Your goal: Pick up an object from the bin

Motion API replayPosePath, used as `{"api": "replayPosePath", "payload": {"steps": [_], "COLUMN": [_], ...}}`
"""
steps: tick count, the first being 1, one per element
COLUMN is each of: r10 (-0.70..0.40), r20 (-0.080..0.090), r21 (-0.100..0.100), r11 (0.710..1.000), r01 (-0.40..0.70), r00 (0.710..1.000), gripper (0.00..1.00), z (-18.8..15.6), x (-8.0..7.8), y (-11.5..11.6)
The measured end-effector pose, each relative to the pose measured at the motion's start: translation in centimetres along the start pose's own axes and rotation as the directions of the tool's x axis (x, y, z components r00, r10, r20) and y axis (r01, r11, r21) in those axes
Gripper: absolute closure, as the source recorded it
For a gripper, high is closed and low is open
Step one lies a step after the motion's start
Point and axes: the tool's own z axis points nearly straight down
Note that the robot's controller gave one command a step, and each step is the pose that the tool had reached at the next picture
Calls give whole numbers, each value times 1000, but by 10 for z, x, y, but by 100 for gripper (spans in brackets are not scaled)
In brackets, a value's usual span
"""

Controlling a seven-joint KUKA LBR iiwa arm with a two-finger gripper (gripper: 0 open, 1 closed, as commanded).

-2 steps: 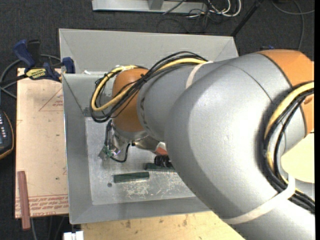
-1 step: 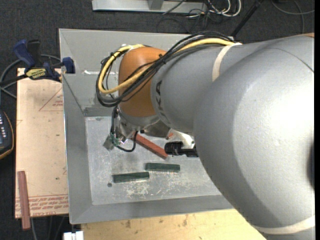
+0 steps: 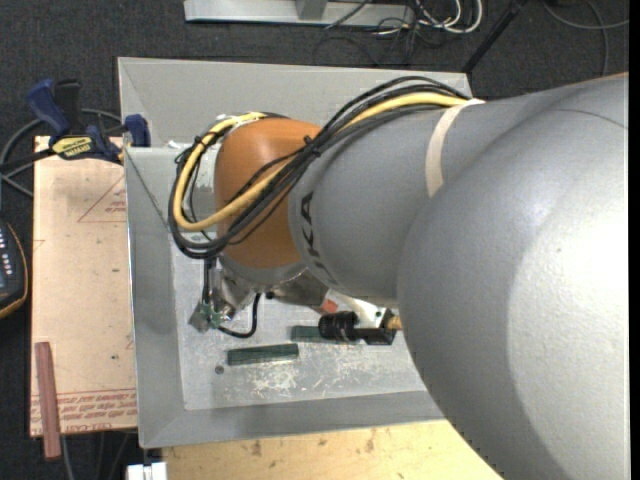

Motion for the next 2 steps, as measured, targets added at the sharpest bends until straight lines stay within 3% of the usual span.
{"api": "replayPosePath", "payload": {"steps": [1,2], "r10": [31,4], "r20": [0,5], "r21": [6,-6], "r11": [999,1000], "r01": [-31,-4], "r00": [1000,1000], "gripper": [100,100], "z": [15,-49], "x": [-5,-5], "y": [-29,-13]}}
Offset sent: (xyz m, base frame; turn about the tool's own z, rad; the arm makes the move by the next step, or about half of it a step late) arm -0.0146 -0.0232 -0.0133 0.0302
